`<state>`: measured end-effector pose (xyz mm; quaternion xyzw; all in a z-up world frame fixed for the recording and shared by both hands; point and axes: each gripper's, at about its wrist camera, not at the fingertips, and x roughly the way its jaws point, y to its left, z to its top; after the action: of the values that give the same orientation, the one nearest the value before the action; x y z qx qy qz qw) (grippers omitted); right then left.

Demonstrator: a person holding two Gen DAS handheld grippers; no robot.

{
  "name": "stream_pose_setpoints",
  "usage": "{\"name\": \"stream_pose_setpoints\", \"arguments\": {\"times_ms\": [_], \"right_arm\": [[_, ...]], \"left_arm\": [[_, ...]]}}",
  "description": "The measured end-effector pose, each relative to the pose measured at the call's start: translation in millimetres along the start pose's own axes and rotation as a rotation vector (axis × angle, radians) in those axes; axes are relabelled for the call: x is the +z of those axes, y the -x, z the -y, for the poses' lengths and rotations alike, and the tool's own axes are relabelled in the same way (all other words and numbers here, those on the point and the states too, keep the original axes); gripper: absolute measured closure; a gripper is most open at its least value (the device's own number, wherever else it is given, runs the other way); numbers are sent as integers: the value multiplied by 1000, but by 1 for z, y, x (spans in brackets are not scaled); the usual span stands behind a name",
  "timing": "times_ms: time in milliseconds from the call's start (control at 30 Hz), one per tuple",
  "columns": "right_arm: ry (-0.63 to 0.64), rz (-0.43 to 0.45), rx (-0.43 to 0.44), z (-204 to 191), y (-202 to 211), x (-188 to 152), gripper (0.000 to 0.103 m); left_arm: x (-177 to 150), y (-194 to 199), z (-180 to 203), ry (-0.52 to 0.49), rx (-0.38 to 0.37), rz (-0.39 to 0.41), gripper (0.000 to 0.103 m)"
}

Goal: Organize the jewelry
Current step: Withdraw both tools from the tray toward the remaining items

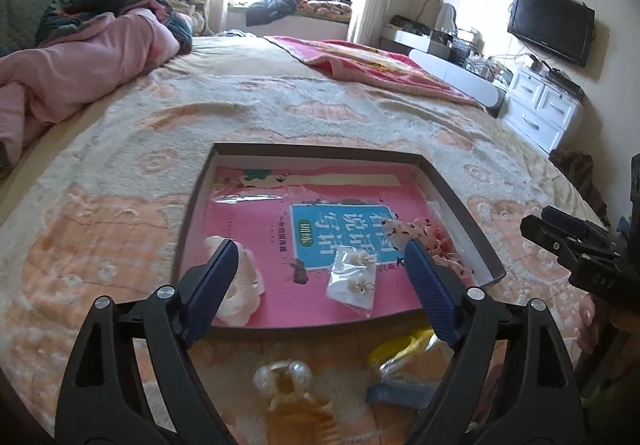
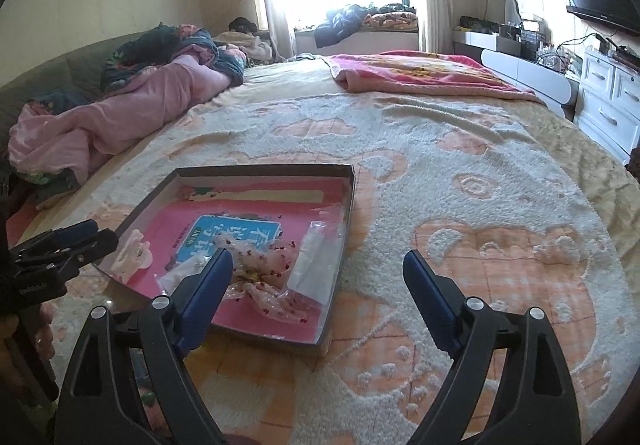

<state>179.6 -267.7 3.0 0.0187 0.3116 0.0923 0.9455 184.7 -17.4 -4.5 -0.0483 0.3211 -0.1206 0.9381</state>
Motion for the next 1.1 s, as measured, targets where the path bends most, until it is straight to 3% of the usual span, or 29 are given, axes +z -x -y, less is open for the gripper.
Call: {"name": "stream_pose_setpoints", "arguments": {"times_ms": [433, 1100], "right_arm": [[42, 26, 57, -19, 31, -12, 16], [104, 3, 149, -56, 43, -38, 16]], "left_arm": [[-10, 41, -18, 48, 56, 79, 22], [-38, 50, -38, 68, 119, 26, 22]]}}
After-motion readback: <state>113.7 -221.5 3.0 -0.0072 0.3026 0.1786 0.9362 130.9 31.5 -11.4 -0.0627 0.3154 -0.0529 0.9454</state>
